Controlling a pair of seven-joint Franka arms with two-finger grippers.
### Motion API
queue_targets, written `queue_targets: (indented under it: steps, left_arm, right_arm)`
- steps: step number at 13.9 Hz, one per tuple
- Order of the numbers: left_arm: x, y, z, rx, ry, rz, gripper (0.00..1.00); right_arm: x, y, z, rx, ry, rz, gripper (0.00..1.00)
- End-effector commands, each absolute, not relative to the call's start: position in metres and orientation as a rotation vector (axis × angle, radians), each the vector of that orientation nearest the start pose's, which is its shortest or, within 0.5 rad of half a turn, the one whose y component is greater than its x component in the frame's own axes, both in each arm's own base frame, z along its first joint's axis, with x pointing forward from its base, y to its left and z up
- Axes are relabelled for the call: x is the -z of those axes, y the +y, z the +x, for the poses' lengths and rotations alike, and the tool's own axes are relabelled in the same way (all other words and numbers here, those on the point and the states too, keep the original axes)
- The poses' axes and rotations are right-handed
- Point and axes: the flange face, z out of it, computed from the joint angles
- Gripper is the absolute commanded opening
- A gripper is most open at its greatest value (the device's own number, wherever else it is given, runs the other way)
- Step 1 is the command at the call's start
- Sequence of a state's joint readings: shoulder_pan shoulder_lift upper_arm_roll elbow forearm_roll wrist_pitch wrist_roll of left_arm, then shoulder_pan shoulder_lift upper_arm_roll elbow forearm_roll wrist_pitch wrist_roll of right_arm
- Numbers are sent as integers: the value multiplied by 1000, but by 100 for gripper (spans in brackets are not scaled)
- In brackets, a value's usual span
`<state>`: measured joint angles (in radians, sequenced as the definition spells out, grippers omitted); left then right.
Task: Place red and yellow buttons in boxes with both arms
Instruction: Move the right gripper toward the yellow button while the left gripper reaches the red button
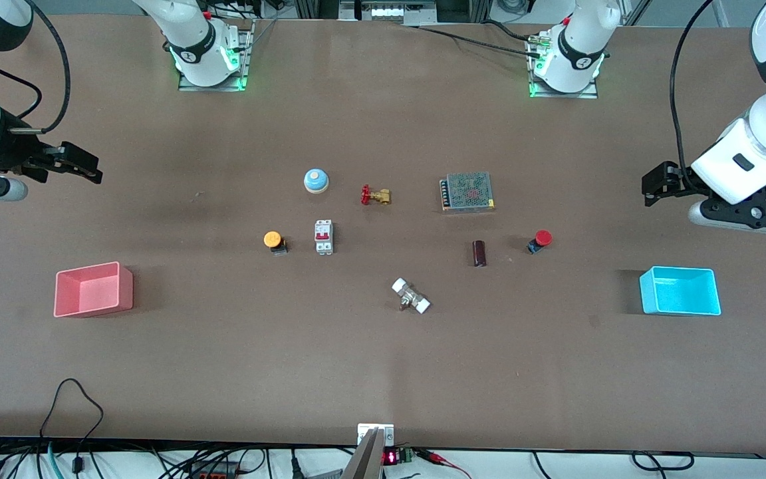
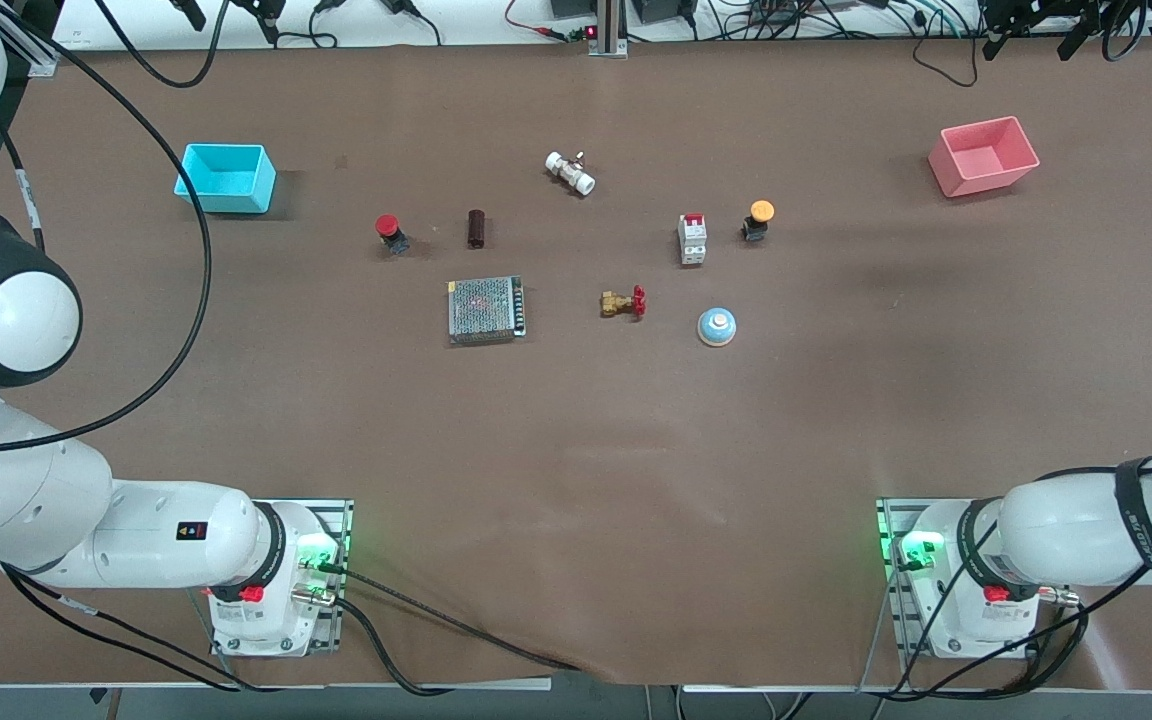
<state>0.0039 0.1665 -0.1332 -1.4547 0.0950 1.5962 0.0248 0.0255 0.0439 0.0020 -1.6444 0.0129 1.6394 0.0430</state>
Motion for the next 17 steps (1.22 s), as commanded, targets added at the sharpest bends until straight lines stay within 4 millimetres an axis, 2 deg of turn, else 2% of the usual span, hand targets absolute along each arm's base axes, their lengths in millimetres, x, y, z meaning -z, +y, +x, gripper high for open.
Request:
queue_targets:
  steps: [1,5,6,7,8,9,11,12,13,14,15,17]
  left_arm:
    - [-582,-54,607,-29,230,-3049,100]
    - [-581,-50,608,-28,221,-3046,100]
    - [-569,-50,614,-57,220,-3046,100]
    - [-565,-48,618,-71,203,-3043,100]
    - [-564,-53,618,-73,217,-3025,100]
    - [-545,-60,624,-117,236,-3022,100]
    - [-511,-68,637,-188,272,-3027,100]
    - [-485,-61,645,-253,265,-3038,100]
    - [-471,-66,648,-281,280,-3033,100]
    - [-460,-73,650,-308,286,-3031,100]
    - [-432,-103,649,-367,265,-3018,100]
    - [-394,-119,650,-434,-135,-2996,100]
  right_arm:
    - [-574,21,572,-69,35,-3111,100]
    - [-574,22,573,-78,30,-3114,100]
    - [-574,23,573,-76,28,-3113,100]
    - [-569,27,575,-81,12,-3110,100]
    - [-552,30,582,-126,-13,-3109,100]
    - [-551,32,581,-136,-19,-3109,100]
    - [-548,55,579,-151,-80,-3110,100]
    - [-540,67,580,-177,-117,-3115,100]
    - [-532,81,580,-202,-136,-3116,100]
    - [-526,87,581,-204,-138,-3117,100]
    - [-510,98,584,-205,-163,-3116,100]
    - [-481,109,582,-175,-185,-3114,100]
